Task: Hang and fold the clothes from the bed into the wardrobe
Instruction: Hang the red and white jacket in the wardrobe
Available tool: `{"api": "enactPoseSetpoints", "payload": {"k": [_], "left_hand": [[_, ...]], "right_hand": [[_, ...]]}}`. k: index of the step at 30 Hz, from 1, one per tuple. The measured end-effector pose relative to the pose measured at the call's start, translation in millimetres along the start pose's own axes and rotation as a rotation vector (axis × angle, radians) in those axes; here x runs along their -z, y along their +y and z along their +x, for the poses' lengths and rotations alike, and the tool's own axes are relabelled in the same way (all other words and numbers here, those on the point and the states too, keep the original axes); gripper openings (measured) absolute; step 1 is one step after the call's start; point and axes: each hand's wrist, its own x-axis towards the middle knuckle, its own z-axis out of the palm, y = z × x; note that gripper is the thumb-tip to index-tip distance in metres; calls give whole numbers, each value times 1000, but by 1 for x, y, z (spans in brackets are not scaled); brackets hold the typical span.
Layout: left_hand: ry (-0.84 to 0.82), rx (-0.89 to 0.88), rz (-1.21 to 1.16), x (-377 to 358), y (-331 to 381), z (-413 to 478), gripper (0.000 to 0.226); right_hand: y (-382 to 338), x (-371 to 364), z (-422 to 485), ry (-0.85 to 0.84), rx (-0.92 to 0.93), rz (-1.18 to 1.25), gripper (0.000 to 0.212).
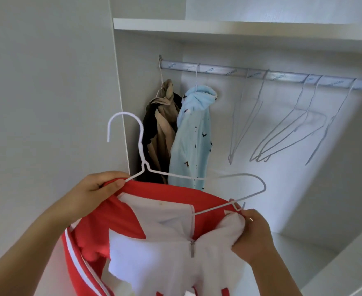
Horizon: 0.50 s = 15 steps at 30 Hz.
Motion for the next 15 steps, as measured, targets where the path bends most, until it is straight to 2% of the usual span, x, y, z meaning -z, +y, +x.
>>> {"api": "enactPoseSetpoints", "payload": {"k": [6,7,10,12,15], "left_hand": [[-9,180,-243,3,-12,-7,29],[-20,194,-244,1,-13,-5,27],[-57,171,-154,-15,-9,-1,24],[-46,121,-41,-32,-3,2,35],[52,53,-92,-50,5,5,39]], "right_hand": [[-11,4,-2,-15,24,14,26],[-12,4,-1,-8,31,-9,30],[-13,2,-1,19,49,-87,59],[-11,-2,-2,30,37,-136,56],[-6,-5,-4,67,39,-210,44]]}}
